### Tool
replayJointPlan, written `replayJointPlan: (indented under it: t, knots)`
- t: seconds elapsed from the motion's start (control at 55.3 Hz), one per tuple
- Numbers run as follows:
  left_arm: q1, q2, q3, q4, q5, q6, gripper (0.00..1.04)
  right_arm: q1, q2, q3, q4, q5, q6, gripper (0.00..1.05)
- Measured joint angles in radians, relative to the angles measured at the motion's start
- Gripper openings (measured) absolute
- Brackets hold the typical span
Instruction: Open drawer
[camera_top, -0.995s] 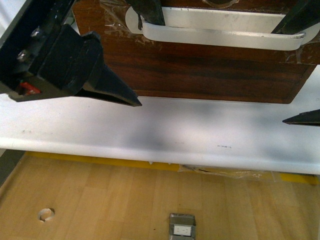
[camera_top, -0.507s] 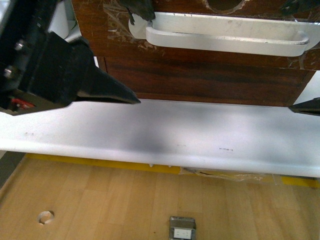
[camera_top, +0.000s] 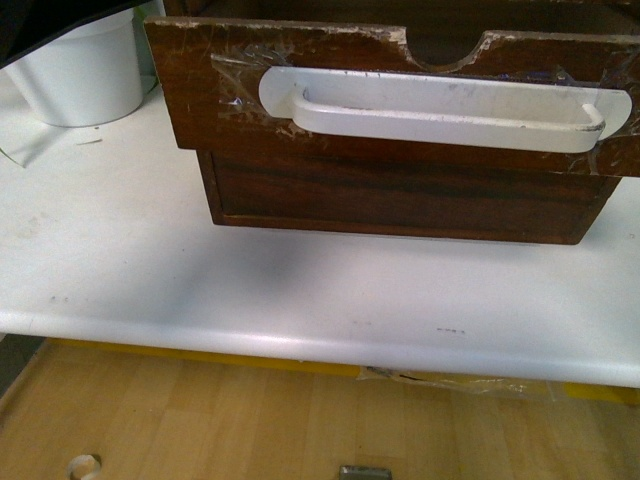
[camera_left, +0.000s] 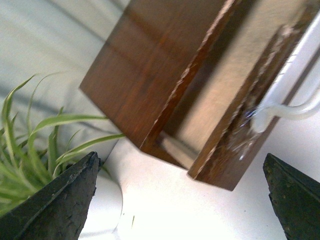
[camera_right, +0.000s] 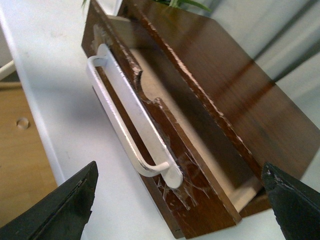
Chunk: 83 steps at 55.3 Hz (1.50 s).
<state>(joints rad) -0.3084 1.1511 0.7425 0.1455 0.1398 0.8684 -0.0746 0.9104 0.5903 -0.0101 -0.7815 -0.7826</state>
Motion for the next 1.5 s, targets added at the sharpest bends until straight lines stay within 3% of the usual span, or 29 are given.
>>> replayJointPlan:
  t: [0.235,0.38,0.561,0.76,0.923,0.995,1.086,1.176,1.248,1.465,1.502]
  knots:
    - [0.028,-0.22,-0.245,0.207,-0.243,-0.229,0.99,-0.138,-0.216,-0.193,0.182,0.011,0.282,0.96]
    - [0.081,-0.383,-0.378,0.183,-0.364,-0.378,0.99,-0.211,-0.351,-0.302,0.174,0.02,0.416,0.96]
    - [0.153,-0.605,-0.481,0.071,-0.465,-0.579,0.99,-0.239,-0.507,-0.39,0.124,0.077,0.557,0.96]
    - [0.198,-0.757,-0.537,-0.061,-0.488,-0.747,0.99,-0.25,-0.583,-0.428,0.098,0.104,0.67,0.96]
    - [0.215,-0.776,-0.545,-0.065,-0.466,-0.798,0.98,-0.249,-0.588,-0.43,0.1,0.123,0.705,0.96]
    - [0.287,-0.811,-0.594,0.028,-0.224,-0.832,0.82,-0.167,-0.639,-0.46,0.132,0.397,0.74,0.83]
    - [0.301,-0.84,-0.616,0.036,-0.154,-0.847,0.68,-0.103,-0.679,-0.484,0.132,0.594,0.757,0.67]
    - [0.303,-0.861,-0.635,0.036,-0.139,-0.851,0.53,-0.071,-0.71,-0.497,0.117,0.645,0.764,0.52]
    - [0.305,-0.879,-0.65,0.034,-0.14,-0.853,0.41,0.011,-0.79,-0.507,0.018,0.756,0.767,0.4]
    - [0.306,-0.928,-0.678,0.016,-0.142,-0.858,0.05,0.071,-0.854,-0.529,0.003,0.781,0.77,0.04]
    - [0.306,-0.933,-0.681,0.013,-0.14,-0.862,0.04,0.071,-0.855,-0.533,0.003,0.781,0.769,0.01]
